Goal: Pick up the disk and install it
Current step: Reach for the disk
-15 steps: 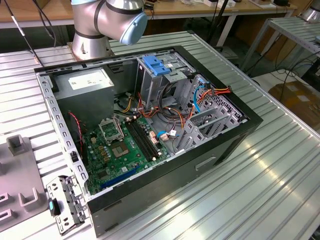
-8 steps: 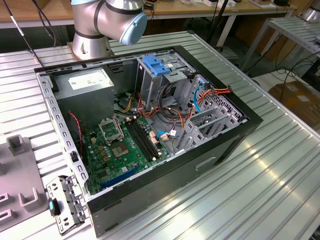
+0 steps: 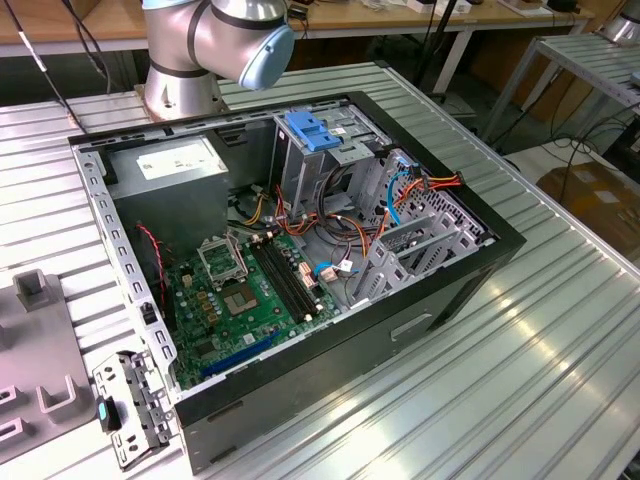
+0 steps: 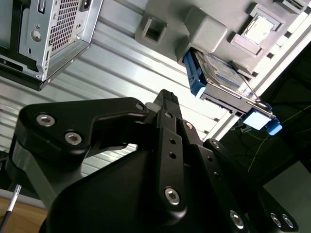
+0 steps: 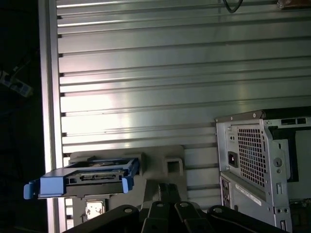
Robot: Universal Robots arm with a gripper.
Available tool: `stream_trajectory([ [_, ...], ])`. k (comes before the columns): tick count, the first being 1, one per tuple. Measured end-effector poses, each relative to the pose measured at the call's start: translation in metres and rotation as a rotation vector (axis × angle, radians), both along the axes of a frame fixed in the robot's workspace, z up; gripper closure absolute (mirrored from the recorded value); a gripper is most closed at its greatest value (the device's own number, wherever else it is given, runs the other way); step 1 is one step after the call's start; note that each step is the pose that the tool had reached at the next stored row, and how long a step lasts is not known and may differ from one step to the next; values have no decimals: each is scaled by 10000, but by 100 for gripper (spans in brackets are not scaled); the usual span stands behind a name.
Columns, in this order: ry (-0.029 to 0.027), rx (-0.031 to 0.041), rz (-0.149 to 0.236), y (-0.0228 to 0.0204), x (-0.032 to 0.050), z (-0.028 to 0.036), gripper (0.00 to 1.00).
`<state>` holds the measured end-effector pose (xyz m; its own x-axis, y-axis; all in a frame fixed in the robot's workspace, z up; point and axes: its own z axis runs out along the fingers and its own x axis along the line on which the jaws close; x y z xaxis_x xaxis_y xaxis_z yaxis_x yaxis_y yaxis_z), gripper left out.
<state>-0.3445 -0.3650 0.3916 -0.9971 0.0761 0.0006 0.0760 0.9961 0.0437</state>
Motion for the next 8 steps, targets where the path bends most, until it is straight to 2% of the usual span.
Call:
stream_trajectory([
  [8,0,1,-1,0,-8,0,89],
])
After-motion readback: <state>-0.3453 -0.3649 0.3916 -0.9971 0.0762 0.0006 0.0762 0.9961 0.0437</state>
